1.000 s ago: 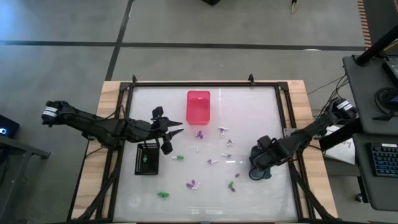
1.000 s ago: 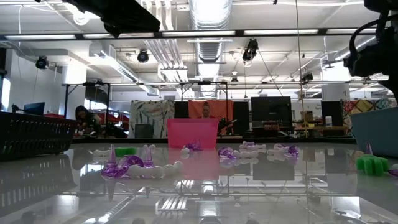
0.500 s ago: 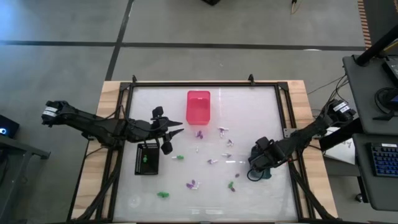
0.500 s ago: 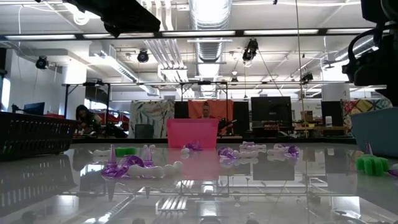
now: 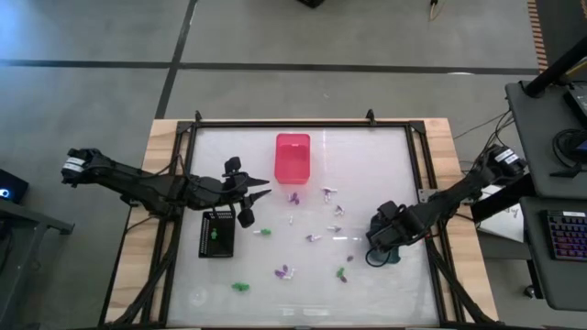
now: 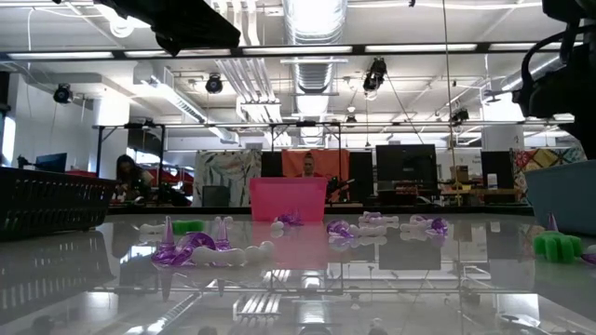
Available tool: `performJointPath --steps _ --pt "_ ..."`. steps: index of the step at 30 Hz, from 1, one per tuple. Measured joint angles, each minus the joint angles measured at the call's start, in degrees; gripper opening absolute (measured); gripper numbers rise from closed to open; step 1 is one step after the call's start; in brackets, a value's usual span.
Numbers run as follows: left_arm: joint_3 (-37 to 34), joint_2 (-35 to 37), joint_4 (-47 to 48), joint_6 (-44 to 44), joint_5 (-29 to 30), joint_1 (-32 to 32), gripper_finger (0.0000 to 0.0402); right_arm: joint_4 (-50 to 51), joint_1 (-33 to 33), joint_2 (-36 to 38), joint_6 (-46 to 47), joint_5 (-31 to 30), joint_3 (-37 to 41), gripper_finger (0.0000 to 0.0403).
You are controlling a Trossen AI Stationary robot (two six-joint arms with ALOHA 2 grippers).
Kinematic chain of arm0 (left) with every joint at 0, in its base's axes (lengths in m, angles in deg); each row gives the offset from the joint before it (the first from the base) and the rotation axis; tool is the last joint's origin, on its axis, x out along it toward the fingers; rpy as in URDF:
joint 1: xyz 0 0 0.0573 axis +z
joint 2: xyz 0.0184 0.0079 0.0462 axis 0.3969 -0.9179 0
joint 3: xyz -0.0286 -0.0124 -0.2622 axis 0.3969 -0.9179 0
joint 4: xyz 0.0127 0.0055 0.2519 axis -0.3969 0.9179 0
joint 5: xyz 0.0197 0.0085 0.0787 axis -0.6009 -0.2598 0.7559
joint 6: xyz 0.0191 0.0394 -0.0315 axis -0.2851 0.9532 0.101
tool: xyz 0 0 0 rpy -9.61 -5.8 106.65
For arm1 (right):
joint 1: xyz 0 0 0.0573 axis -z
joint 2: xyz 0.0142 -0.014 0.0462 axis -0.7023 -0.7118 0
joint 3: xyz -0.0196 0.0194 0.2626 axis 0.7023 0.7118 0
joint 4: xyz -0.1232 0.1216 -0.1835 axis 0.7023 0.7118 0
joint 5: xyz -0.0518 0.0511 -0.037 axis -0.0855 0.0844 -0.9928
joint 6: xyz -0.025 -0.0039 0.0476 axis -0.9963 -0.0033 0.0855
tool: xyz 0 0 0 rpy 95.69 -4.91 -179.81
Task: Sort Halloween decoration
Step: Put the bone toy into the red bin
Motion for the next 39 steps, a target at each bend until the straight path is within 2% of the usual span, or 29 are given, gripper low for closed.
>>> performJointPath --steps 8,16,26,33,39 --pt "0.01 -0.98 -0.38 -3.97 -0.04 0.02 0.0095 0.00 0.00 0.89 -4.35 -0.24 -3.68 0.0111" --pt "0.01 -7.36 -0.78 -15.24 -0.69 0.00 0.0095 -0.04 0.02 0.80 -12.84 -9.00 -11.36 0.0098" --pt "0.01 -14.94 -0.61 -35.53 -1.39 0.31 0.0095 0.02 0.00 0.73 -30.92 -19.53 -20.24 0.0093" --pt "0.82 -20.21 0.70 -45.92 -3.59 0.28 0.0095 0.15 0.04 0.73 -37.51 -21.84 -21.88 0.0093" --pt "4.84 -26.13 6.94 -50.64 -5.09 0.28 0.0095 0.04 0.13 0.73 -39.30 -22.21 -20.56 0.0093"
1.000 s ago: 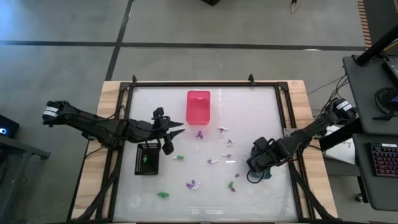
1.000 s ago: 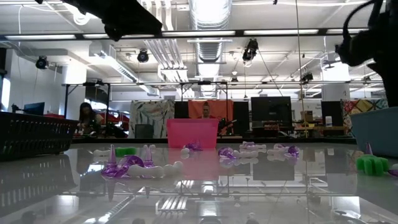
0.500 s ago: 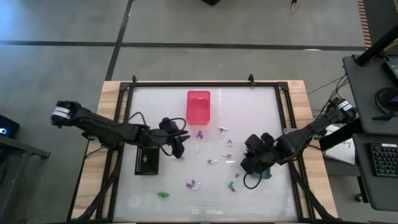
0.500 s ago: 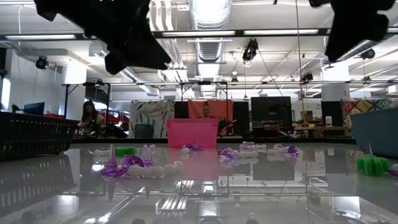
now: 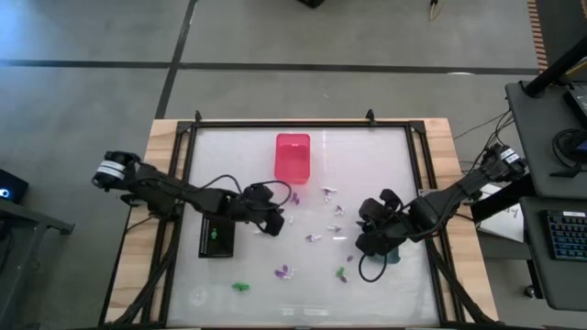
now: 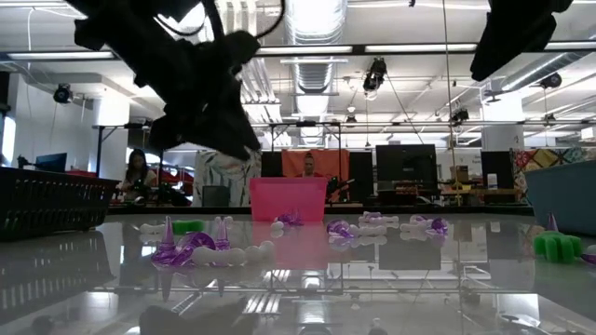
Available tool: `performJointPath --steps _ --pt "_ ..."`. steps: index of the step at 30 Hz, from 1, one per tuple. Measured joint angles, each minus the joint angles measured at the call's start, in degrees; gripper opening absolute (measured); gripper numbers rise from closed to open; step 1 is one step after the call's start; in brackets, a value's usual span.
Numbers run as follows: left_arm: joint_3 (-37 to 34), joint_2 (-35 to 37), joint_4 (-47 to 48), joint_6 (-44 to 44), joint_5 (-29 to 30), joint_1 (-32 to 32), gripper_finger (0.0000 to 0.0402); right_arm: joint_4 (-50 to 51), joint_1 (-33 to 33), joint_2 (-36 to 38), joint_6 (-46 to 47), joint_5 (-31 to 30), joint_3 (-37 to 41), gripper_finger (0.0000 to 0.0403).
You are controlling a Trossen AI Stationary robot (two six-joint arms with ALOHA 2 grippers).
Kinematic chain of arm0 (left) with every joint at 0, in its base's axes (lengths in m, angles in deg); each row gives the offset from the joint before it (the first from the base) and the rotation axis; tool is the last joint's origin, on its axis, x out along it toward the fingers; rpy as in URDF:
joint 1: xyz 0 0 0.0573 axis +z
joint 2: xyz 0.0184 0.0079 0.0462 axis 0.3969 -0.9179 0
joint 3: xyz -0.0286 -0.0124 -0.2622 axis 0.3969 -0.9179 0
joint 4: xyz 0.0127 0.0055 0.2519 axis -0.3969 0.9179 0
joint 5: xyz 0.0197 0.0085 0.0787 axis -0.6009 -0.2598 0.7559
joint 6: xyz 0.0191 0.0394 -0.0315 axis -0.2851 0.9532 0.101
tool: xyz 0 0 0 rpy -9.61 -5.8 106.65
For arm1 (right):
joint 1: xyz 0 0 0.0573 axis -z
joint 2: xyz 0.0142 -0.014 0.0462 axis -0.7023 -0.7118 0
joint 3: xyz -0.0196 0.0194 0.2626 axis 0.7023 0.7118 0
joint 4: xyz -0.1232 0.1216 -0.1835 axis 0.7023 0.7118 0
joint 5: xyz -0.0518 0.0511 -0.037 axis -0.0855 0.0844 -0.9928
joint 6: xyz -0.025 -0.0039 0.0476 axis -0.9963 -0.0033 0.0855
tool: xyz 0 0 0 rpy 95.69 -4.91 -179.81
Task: Sort Halloween decoration
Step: Put the bone toy into the red bin
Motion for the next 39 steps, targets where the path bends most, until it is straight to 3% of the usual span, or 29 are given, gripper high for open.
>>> performJointPath --steps 10,17,27,39 --pt "7.34 -9.31 5.59 -3.64 -1.67 -0.15 0.0095 0.01 0.00 0.00 -1.20 0.01 1.02 0.0093" --pt "14.31 -14.91 16.37 -7.13 -1.34 -0.21 0.0100 -0.02 0.00 0.00 -1.65 0.02 1.04 0.0093" --pt "16.74 -17.41 16.57 -6.65 -0.46 -0.42 0.0123 -0.05 0.00 -0.11 0.74 0.04 1.15 0.0093" --pt "16.68 -17.73 13.80 -5.94 0.72 -0.44 0.0123 -0.08 0.00 -0.11 1.41 0.04 1.17 0.0093"
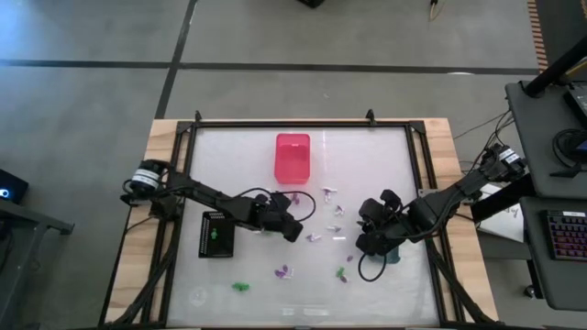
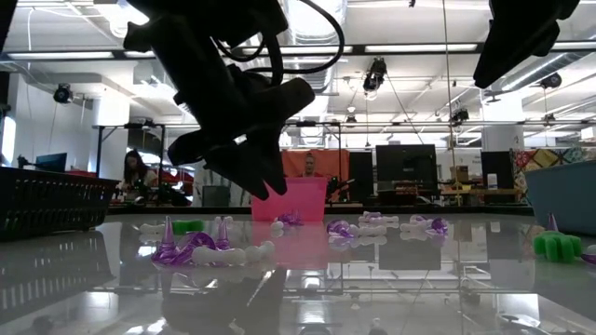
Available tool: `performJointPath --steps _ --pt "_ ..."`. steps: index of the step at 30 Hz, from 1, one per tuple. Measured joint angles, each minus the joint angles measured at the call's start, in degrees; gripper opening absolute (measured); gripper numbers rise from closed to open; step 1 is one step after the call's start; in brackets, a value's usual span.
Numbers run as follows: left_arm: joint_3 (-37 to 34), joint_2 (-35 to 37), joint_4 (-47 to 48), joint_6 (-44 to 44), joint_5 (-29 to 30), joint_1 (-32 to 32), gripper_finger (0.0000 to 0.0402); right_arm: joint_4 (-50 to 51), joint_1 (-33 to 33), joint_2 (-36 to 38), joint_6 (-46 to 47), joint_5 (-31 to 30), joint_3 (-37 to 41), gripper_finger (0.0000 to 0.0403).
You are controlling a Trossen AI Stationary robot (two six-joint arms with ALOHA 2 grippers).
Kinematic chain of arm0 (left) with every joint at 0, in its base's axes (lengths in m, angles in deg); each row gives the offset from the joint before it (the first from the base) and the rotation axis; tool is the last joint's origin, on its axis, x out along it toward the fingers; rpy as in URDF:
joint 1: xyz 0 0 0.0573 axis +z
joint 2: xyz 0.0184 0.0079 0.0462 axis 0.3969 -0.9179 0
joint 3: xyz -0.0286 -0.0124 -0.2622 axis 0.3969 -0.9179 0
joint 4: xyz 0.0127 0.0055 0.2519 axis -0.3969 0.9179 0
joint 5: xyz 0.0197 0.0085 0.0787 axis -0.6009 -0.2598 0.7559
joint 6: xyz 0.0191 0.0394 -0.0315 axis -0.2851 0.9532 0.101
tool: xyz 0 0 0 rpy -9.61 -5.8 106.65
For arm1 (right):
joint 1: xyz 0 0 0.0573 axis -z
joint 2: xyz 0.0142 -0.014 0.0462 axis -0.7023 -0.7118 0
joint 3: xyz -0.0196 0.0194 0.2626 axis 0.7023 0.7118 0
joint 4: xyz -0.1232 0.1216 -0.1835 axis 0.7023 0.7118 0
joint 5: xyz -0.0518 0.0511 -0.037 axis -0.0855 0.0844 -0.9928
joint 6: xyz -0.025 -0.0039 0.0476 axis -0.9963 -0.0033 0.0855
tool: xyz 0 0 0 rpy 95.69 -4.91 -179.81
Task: Sort Halloween decoration
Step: Put the bone toy into the red bin
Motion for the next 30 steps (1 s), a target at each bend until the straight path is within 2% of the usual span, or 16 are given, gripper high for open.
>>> performJointPath --steps 6,30 --pt "0.17 -2.86 -0.65 -0.64 -0.62 0.00 0.0123 0.00 0.00 -0.02 -0.02 -0.01 0.02 0.0093" --pt "0.26 -4.06 -2.75 -0.71 1.42 -0.74 0.0123 -0.01 -0.02 -0.02 -0.60 -0.03 0.07 0.0093"
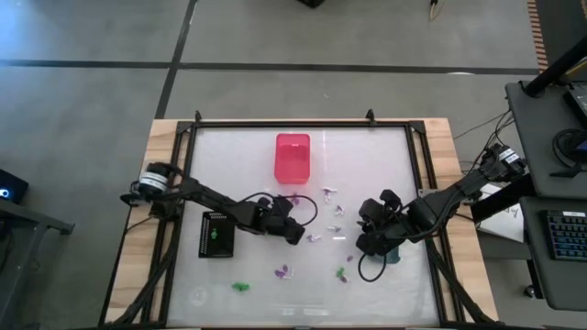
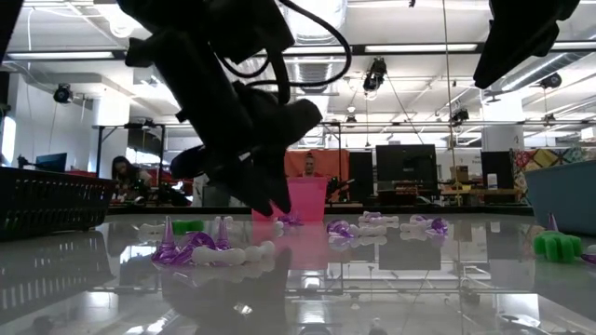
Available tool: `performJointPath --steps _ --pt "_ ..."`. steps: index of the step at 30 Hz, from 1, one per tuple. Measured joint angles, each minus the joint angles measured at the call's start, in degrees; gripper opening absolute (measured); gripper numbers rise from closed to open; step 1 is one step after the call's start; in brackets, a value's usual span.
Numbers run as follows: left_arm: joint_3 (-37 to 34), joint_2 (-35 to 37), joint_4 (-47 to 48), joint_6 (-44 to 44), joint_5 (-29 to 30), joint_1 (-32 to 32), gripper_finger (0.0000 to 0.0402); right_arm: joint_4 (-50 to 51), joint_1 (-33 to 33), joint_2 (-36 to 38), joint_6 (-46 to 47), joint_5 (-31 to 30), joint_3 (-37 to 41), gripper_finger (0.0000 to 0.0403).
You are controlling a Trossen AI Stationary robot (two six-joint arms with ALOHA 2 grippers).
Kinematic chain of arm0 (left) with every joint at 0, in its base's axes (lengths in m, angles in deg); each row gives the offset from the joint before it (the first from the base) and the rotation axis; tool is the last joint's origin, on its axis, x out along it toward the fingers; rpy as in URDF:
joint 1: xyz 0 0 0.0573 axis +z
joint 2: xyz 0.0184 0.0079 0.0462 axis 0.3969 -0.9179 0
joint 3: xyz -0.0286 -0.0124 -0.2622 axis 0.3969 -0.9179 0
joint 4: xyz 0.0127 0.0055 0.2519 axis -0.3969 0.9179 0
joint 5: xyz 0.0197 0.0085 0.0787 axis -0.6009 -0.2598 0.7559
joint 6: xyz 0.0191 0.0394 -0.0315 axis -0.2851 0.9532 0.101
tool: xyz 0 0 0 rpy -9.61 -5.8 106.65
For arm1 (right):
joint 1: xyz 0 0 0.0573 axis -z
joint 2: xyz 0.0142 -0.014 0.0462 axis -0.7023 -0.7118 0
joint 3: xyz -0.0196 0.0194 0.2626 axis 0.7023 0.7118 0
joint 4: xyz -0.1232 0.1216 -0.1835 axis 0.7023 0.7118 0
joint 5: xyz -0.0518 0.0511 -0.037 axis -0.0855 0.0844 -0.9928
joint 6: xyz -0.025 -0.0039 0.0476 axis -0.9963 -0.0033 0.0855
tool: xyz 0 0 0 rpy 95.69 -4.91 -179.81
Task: Sort Halloween decoration
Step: Put the bone toy into the red bin
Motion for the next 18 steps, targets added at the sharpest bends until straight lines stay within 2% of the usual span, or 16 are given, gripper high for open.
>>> performJointPath --steps 11,18 --pt "0.17 -2.81 -1.94 -0.18 0.29 -0.28 0.0113 -0.17 0.00 0.00 0.03 0.00 0.11 0.0093" --pt "0.17 -2.84 -0.69 -0.17 0.43 -0.26 0.0035 -0.19 0.01 0.00 0.01 -0.01 0.11 0.0093"
